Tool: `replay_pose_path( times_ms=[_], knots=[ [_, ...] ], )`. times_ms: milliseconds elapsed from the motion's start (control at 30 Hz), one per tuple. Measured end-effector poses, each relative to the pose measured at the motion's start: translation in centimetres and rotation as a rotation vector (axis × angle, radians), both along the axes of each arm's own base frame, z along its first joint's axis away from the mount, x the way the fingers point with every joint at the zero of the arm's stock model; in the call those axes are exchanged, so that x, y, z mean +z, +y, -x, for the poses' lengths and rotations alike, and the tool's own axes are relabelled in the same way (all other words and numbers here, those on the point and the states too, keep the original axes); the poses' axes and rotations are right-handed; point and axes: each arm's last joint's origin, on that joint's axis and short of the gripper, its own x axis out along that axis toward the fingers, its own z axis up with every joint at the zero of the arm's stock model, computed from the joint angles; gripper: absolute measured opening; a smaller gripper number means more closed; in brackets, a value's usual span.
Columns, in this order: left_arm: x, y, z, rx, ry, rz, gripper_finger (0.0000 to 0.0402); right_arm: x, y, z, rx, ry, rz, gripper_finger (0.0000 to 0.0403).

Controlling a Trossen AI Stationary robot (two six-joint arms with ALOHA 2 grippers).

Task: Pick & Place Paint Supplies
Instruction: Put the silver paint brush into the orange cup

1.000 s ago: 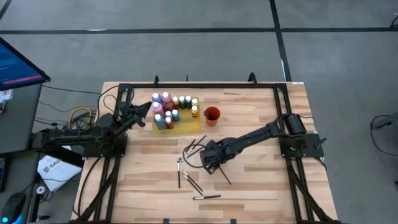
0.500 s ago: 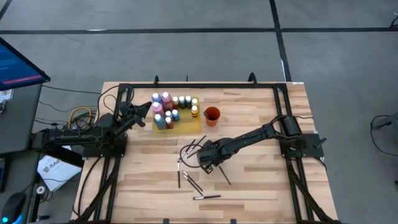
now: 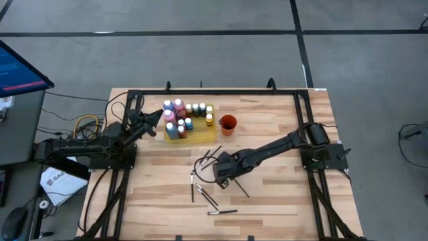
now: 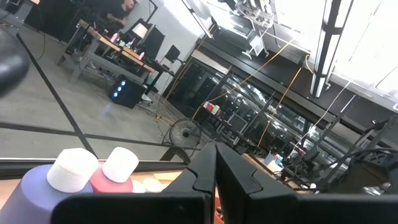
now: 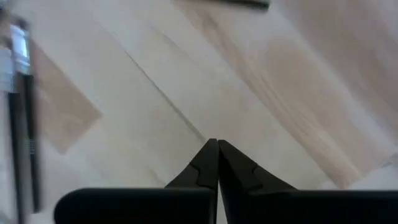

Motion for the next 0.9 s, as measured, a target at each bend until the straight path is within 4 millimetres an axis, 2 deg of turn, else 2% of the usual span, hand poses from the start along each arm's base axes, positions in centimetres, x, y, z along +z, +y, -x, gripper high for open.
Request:
replay_pose_path(
  times_ms=[200,367,800,900],
  knots=[
    [0.0,0.0,0.0,0.0,0.0,0.0,0.0001,2.1,-0.5,0.3,-0.025,-0.074,0.077,0.0],
    [0.0,0.0,0.0,0.0,0.0,0.0,0.0001,4.9,-1.8,0.7,-0.029,-0.161,0.153,0.0],
    [0.0,0.0,0.0,0.0,0.0,0.0,0.0001,14.4,-9.8,2.8,-0.091,-0.446,0.439,0.0],
    [0.0,0.0,0.0,0.0,0.0,0.0,0.0001,16.1,-11.7,3.4,-0.098,-0.5,0.502,0.0]
  ],
)
